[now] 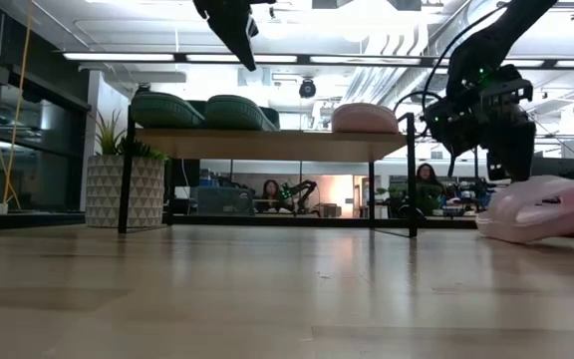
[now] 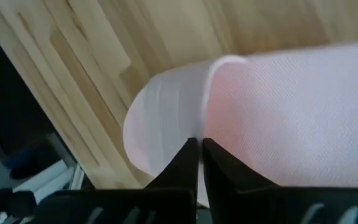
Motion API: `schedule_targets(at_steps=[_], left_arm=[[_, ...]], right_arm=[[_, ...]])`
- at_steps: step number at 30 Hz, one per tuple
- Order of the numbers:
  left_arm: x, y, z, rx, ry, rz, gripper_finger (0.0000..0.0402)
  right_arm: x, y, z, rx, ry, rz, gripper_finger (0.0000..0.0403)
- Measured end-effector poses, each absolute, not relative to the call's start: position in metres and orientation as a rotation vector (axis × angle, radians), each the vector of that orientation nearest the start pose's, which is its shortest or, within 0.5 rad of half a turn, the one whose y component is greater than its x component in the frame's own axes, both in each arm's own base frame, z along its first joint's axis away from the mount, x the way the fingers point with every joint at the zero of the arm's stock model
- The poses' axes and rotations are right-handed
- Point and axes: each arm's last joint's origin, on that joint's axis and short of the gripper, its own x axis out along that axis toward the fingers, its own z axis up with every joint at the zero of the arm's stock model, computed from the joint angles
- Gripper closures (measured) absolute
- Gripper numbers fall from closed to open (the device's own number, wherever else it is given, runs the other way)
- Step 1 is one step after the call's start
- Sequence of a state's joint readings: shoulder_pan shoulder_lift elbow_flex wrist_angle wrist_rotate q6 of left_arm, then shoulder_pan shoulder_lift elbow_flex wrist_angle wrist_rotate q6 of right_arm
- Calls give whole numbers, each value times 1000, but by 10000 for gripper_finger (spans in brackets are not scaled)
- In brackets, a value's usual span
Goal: Pick and place slides into the shelf
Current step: Put the pink slide on the shelf
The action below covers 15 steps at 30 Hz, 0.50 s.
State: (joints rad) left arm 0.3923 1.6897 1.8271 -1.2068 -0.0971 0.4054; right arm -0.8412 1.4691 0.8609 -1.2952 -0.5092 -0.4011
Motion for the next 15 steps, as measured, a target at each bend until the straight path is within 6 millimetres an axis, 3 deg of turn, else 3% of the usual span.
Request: schedule_targets(at_steps=[8, 15], left_arm=[[306, 130, 374, 207, 1136, 214, 402], [306, 130, 374, 208, 1136, 213, 401]], right_arm=[[140, -144, 188, 874, 1397, 51, 393], [140, -145, 188, 857, 1395, 52, 324]])
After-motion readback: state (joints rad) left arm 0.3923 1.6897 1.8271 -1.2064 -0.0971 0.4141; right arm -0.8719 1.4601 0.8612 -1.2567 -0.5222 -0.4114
